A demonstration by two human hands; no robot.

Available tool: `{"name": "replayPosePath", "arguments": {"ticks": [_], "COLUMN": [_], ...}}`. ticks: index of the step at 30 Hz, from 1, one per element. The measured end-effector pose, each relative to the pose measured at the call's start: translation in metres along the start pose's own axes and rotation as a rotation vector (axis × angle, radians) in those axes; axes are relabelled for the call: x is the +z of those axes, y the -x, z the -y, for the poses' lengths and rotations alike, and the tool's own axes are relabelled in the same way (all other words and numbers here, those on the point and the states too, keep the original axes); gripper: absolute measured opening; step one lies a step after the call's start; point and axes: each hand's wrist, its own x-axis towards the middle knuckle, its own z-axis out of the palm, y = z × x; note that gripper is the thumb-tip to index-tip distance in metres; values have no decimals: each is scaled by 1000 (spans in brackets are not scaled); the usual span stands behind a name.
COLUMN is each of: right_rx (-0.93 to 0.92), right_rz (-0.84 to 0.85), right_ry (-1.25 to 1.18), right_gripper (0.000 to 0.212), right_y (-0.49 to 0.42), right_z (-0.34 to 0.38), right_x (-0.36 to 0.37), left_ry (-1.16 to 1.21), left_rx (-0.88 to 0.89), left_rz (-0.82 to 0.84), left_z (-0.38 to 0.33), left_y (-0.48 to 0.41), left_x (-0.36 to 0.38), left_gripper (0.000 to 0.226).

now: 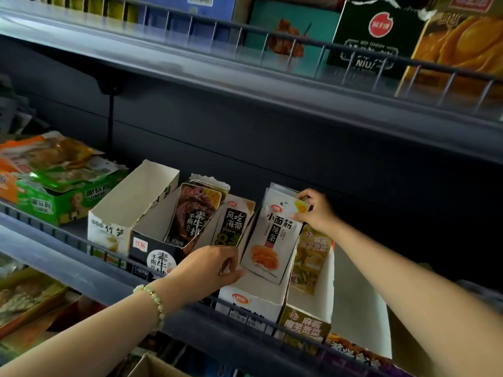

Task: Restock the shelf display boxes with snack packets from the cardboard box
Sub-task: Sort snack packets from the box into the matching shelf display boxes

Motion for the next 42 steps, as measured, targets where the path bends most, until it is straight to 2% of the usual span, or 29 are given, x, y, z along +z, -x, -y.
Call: {"name": "replayPosePath", "arguments": {"ticks": [11, 16, 19, 25, 29, 32, 34, 36, 38, 40, 42], "right_rx": [-90, -176, -251, -215, -102, 17, 101, 179, 219, 234, 253], "right_rz": [-60, 14, 131, 359, 501, 626, 731, 816, 899, 984, 1016], "right_ry": [77, 111, 114, 8, -135, -89, -37, 17, 73, 93, 100], "right_gripper": [42, 42, 45, 44, 38, 40, 52, 79, 96, 99, 89], "right_y": [26, 73, 126, 254, 335, 381, 403, 416, 421, 421, 419], "right_z": [2, 19, 24, 18, -6, -31, -45, -58, -72, -82, -90], "right_x": [-14, -29, -32, -1, 45, 81, 92, 93, 87, 80, 75], "left_ry": [-55, -88, -30, -32, 31, 141, 223, 255, 236, 236, 239], "left_rx": [-70, -98, -86, -122, -261, -358, -403, -446, -461, -462, -465], "left_rz": [-11, 72, 68, 113, 172, 232, 216, 214, 210, 205, 195], "left_z": [-14, -26, -36, -27, -4, 3, 4, 3, -2, -12, -24], "left_y": [9, 34, 71, 182, 242, 264, 267, 267, 269, 276, 284], "left_x": [-3, -11, -18, -17, -8, 2, 4, 4, 5, 8, 10], "left_gripper": [28, 60, 92, 101, 101, 106, 103, 98, 97, 98, 101]}}
